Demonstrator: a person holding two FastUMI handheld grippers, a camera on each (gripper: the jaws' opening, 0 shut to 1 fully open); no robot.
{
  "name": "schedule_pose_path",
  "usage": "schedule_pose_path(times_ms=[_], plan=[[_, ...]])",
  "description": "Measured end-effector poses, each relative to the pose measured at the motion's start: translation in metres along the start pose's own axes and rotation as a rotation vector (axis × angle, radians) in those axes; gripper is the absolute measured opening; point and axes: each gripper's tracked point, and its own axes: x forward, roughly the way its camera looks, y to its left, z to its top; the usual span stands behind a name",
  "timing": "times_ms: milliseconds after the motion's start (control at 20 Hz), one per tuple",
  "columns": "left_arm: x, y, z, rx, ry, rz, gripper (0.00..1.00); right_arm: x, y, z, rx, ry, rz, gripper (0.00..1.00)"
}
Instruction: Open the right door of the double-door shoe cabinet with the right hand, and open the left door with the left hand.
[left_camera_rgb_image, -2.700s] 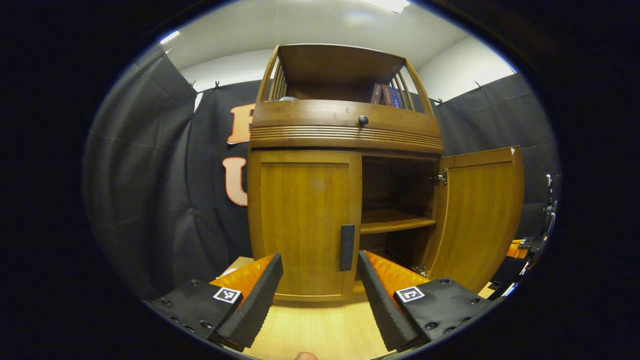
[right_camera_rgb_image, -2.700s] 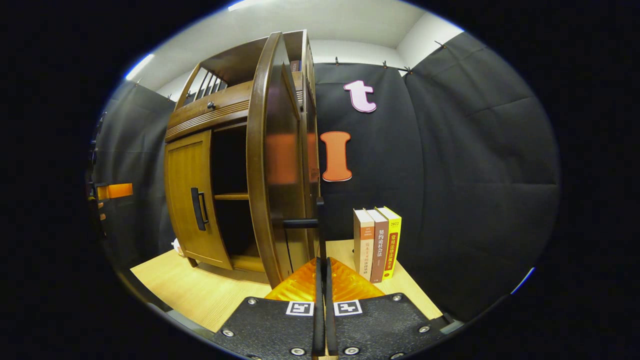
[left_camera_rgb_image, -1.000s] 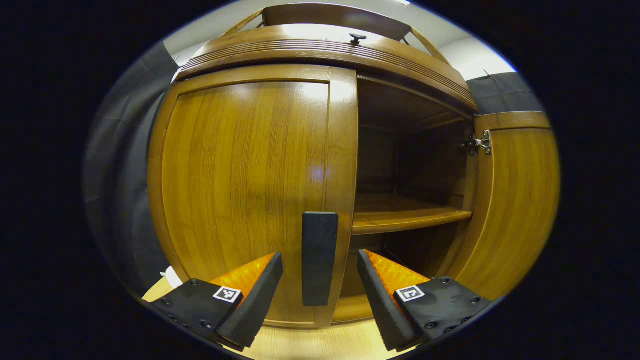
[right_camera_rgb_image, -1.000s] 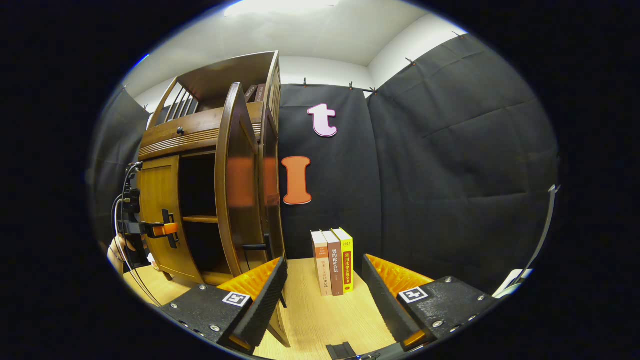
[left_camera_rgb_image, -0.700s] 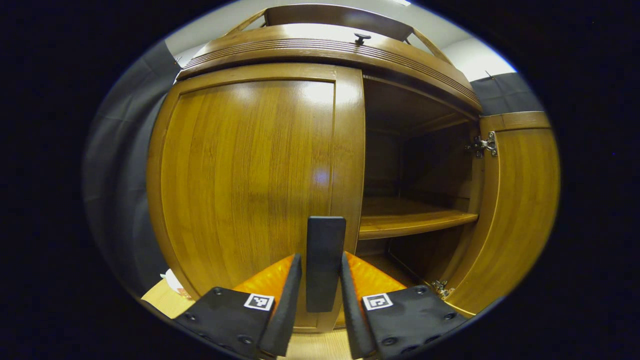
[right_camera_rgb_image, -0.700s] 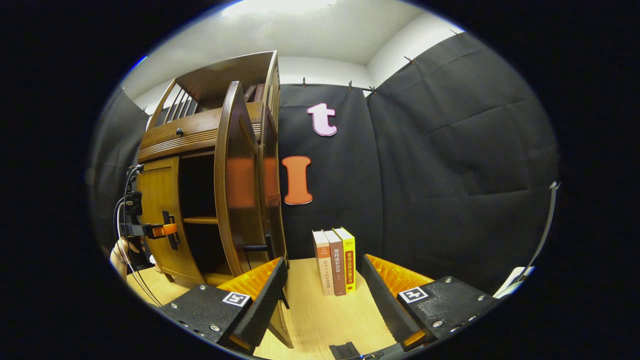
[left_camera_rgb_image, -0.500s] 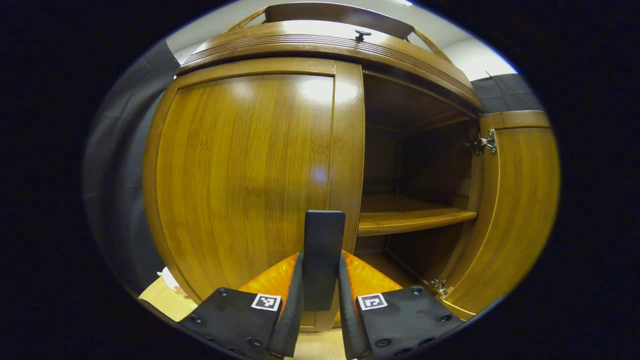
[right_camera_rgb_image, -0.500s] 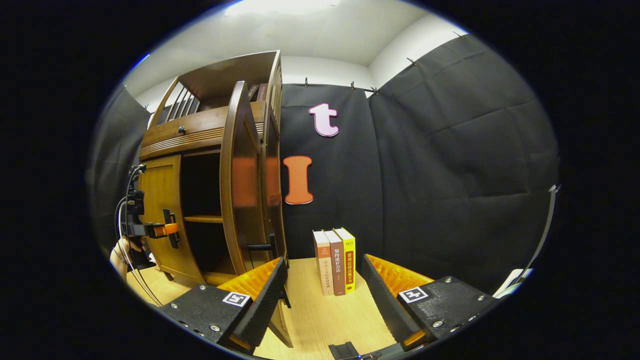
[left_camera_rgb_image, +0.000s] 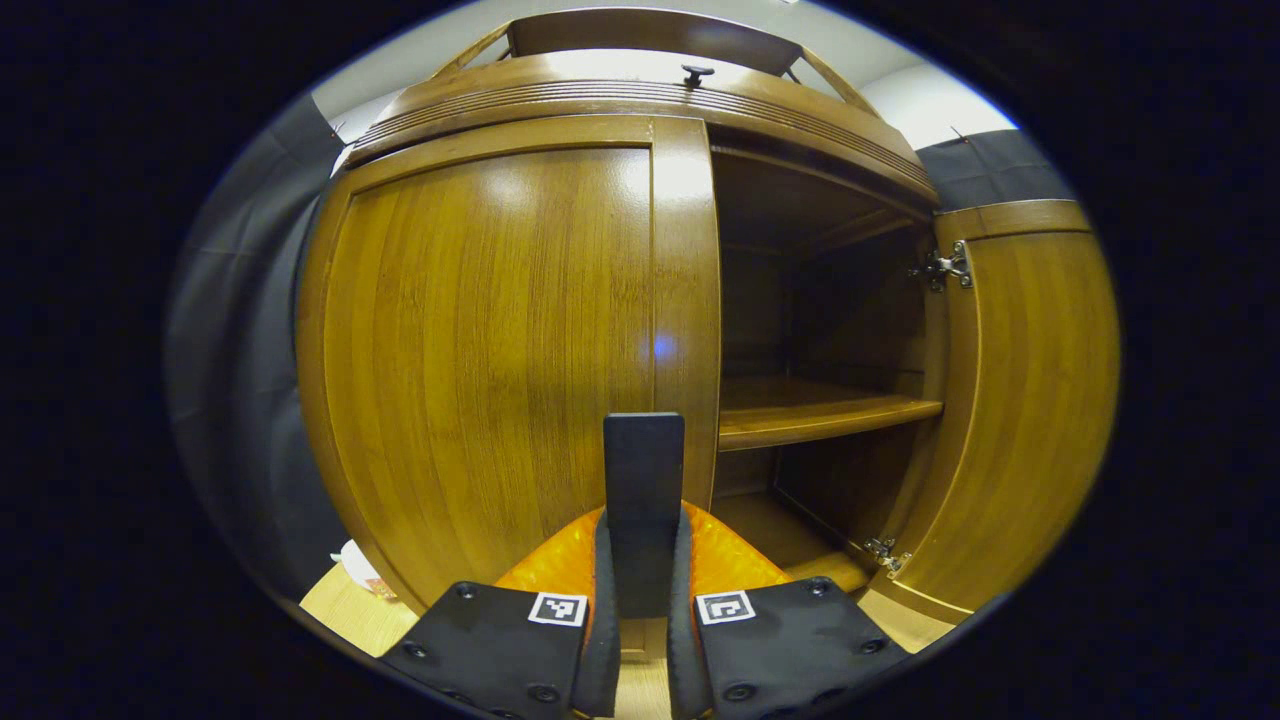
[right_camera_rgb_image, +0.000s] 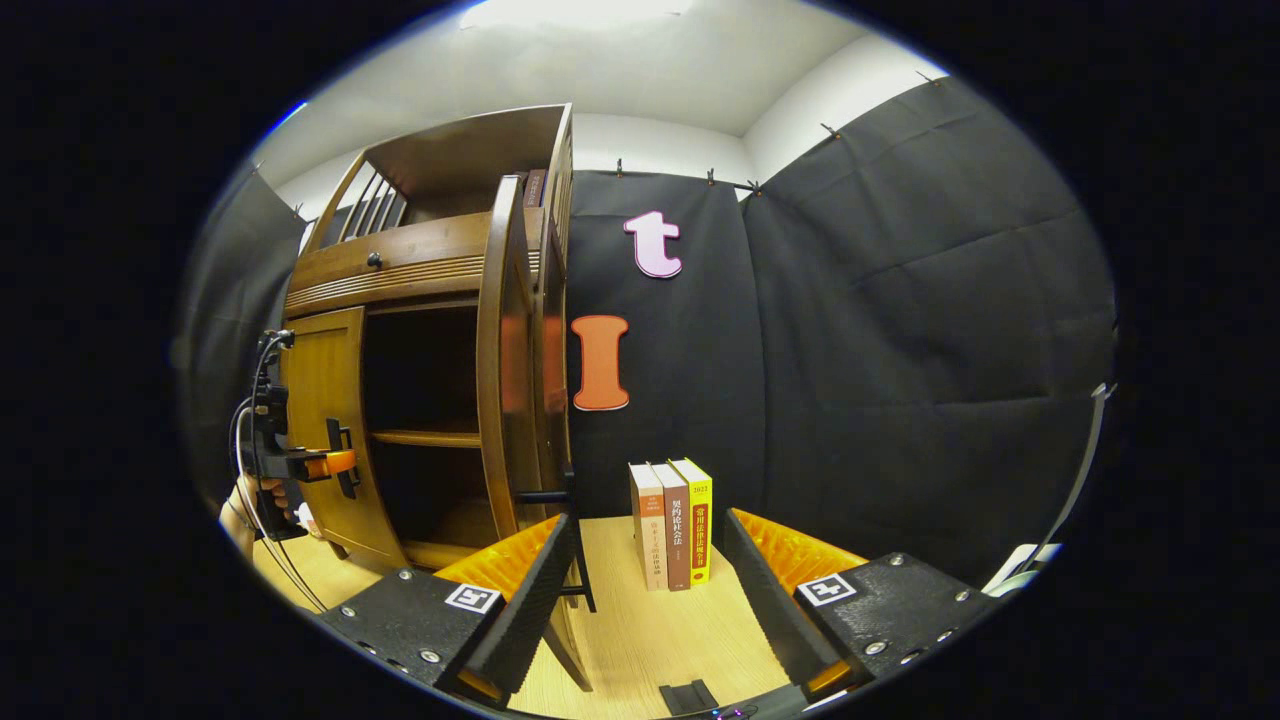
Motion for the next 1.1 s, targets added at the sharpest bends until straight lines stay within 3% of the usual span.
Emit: schedule_pose_path(times_ms=[500, 1100], plan=[[-0.077, 0.014, -0.002, -0.013, 0.003, -0.064, 0.26, -0.019, 0.028, 0.02, 0.014, -0.031, 0.023, 0.92], [-0.178, 0.083, -0.006, -0.003, -0.019, -0.02, 0.25, -0.042, 0.086, 0.038, -0.007, -0.064, 0.115, 0.92]])
